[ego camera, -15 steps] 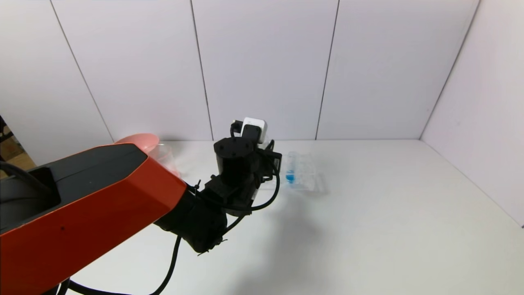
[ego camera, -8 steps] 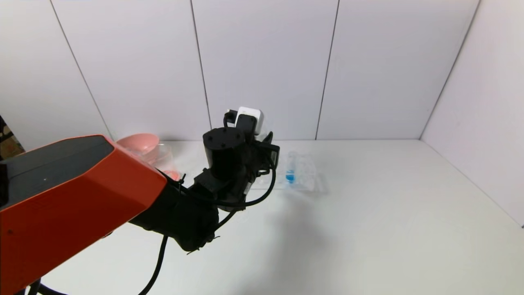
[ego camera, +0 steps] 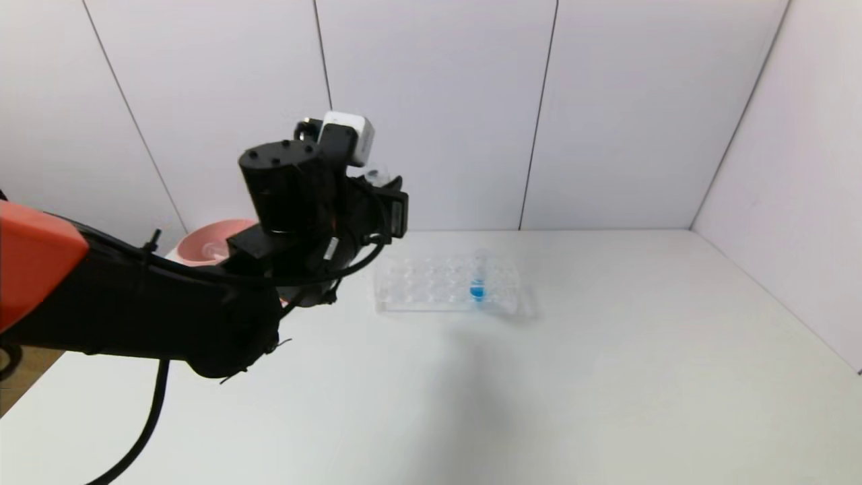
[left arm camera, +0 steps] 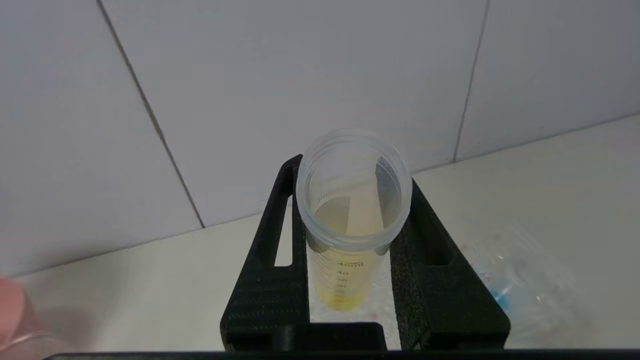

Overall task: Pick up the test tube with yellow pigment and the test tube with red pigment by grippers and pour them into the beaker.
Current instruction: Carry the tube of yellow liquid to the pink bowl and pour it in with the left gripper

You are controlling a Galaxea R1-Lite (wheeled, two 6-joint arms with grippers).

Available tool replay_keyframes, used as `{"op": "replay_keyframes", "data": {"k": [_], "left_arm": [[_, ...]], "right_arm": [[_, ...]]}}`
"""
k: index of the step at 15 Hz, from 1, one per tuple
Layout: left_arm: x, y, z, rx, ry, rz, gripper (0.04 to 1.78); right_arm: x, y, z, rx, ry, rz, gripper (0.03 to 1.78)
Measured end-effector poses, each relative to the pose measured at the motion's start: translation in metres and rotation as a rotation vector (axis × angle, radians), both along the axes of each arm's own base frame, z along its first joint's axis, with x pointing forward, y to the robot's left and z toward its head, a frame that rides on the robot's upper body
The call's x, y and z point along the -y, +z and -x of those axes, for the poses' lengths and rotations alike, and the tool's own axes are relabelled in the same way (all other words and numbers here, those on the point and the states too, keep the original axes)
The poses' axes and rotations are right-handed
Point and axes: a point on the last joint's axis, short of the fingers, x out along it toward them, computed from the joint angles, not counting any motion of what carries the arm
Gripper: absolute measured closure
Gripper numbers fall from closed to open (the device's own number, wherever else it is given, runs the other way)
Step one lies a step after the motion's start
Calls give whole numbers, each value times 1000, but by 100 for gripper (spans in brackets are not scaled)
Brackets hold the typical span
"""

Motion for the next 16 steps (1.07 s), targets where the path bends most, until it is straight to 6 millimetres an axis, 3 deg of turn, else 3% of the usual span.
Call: {"op": "replay_keyframes", "data": {"k": [7, 16], "left_arm": [[-42, 32, -3, 63, 66, 21, 135], [-86, 37, -19, 52, 129, 0, 135]], "right_arm": [[0, 0, 0, 0, 0, 0, 170], [0, 0, 0, 0, 0, 0, 170]]}}
